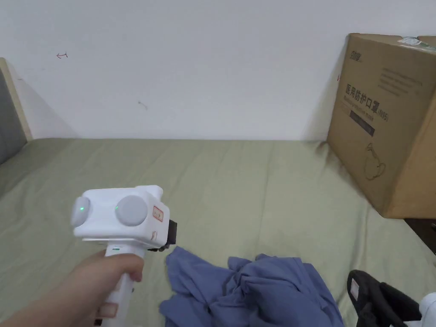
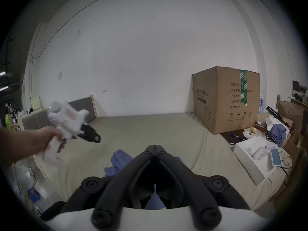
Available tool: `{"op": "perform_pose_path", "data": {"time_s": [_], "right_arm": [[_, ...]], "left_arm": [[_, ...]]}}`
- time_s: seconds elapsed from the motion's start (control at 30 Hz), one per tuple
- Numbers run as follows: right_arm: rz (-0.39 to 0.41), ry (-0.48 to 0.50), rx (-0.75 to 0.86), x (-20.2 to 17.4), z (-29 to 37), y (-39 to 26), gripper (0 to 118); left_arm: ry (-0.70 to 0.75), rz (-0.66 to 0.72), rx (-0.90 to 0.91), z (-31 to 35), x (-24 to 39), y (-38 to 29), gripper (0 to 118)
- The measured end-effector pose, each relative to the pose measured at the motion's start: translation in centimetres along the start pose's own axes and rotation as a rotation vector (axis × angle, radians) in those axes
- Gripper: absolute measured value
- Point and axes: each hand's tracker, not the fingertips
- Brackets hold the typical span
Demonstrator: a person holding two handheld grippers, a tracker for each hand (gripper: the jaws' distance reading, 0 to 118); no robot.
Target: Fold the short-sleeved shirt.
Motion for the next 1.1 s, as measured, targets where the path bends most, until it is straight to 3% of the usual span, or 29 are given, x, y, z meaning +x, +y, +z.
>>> {"op": "perform_pose_path", "data": {"time_s": [0.13, 0.17, 0.27, 0.3, 0.37, 0.47, 0.53, 0.63, 0.7, 0.73, 0.9, 1.0, 1.03, 1.07, 1.1], "right_arm": [[-0.003, -0.012, -0.089, 0.8, -2.8, -1.6, 0], [-0.019, -0.008, -0.105, 1.2, -3.4, -1.9, 0], [-0.039, -0.014, -0.148, 2.4, -5.1, -2.7, 0], [-0.041, -0.017, -0.160, 2.7, -5.7, -3.0, 0], [-0.045, -0.025, -0.181, 3.4, -6.6, -3.6, 0], [-0.070, -0.033, -0.216, 4.1, -7.6, -4.5, 0], [-0.098, -0.032, -0.239, 4.5, -8.1, -4.9, 0], [-0.163, -0.033, -0.265, 5.2, -8.7, -4.9, 0], [-0.207, -0.013, -0.304, 6.0, -10.1, -4.4, 0], [-0.216, 0.002, -0.329, 6.3, -11.0, -4.1, 0], [-0.095, 0.116, -0.542, 8.2, -21.6, -2.9, 0], [-0.090, 0.075, -0.751, 9.5, -29.1, -1.8, 0], [-0.100, 0.054, -0.793, 9.8, -31.0, -1.8, 13], [-0.120, 0.040, -0.838, 10.2, -33.2, -1.8, 13], [-0.134, 0.053, -0.900, 10.5, -34.9, -1.9, 24]], "left_arm": [[0.022, 0.084, -0.125, -8.7, -0.4, 2.1, 3], [0.010, 0.108, -0.136, -10.7, -0.9, 2.5, 20], [-0.048, 0.159, -0.181, -14.5, -1.3, 2.7, 94], [-0.039, 0.152, -0.171, -15.0, -1.7, 2.5, 105], [-0.015, 0.144, -0.142, -16.5, -1.4, 2.3, 113], [0.006, 0.114, -0.180, -18.6, -1.2, 1.8, 113], [0.004, 0.082, -0.231, -19.2, -0.8, 1.2, 107], [0.131, -0.081, -0.129, -17.5, 0.4, 0.0, 67], [0.057, -0.090, -0.094, -15.8, 0.6, -0.8, 11], [0.026, -0.083, -0.095, -15.3, 0.6, -1.1, 2], [-0.001, -0.032, -0.011, -12.3, 0.5, -2.5, 2], [0.004, -0.064, 0.048, -10.6, 0.8, -3.1, 2], [0.004, -0.080, 0.053, -10.2, 0.9, -3.2, 2], [0.002, -0.090, 0.060, -9.8, 0.9, -3.5, 2], [-0.004, -0.101, 0.062, -9.7, 1.1, -3.7, 2]]}}
